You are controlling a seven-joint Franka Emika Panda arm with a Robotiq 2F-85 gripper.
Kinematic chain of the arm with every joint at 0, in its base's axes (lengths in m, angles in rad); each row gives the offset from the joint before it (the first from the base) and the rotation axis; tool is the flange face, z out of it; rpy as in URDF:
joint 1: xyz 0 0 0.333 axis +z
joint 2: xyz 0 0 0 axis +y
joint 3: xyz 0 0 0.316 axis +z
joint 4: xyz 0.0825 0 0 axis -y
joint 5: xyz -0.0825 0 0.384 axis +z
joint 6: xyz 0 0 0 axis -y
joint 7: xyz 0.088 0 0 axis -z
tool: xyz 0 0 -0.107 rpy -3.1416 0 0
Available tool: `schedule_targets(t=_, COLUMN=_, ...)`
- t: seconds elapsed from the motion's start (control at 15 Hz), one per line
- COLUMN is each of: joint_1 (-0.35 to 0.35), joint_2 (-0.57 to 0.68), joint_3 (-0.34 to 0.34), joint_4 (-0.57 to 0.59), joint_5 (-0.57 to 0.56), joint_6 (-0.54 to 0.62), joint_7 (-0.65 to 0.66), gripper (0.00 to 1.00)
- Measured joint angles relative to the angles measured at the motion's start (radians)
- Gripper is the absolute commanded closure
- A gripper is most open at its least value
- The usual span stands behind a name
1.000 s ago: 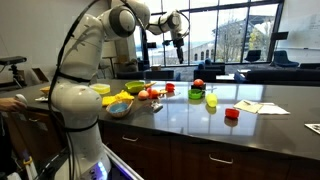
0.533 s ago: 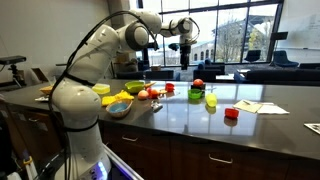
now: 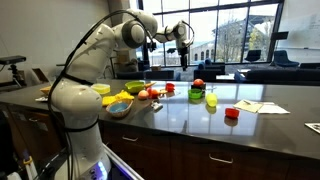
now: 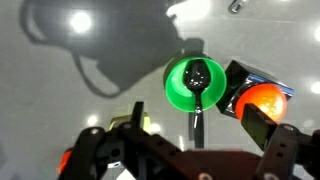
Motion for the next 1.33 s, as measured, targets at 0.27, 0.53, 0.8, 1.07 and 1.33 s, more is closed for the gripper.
schedule_targets(t=0.27, joint_1=0.043, joint_2=-0.031, joint_3=-0.009, joint_4=-0.120, joint_5=-0.059, joint_6=0.270, joint_7=0.065, gripper=0.00)
schedule_targets(t=0.53, joint_1=0.071, joint_2=-0.029, joint_3=-0.053, joint_4=-0.147, joint_5=-0.134, joint_6=0.337, joint_7=0.151, gripper=0.00)
schedule_targets(t=0.8, joint_1=0.071, joint_2=-0.016, joint_3=-0.072, joint_4=-0.145, joint_5=-0.141, joint_6=0.272, joint_7=0.193, gripper=0.00)
schedule_targets(t=1.07, joint_1=0.031, joint_2=0.012, joint_3=-0.095, joint_4=-0.112, joint_5=-0.134, joint_6=0.136, joint_7=0.228, gripper=0.00)
schedule_targets(t=1.33, joint_1=-0.042, joint_2=0.055, joint_3=-0.098, joint_4=-0.032, joint_5=-0.100, joint_6=0.033, joint_7=0.233, gripper=0.00)
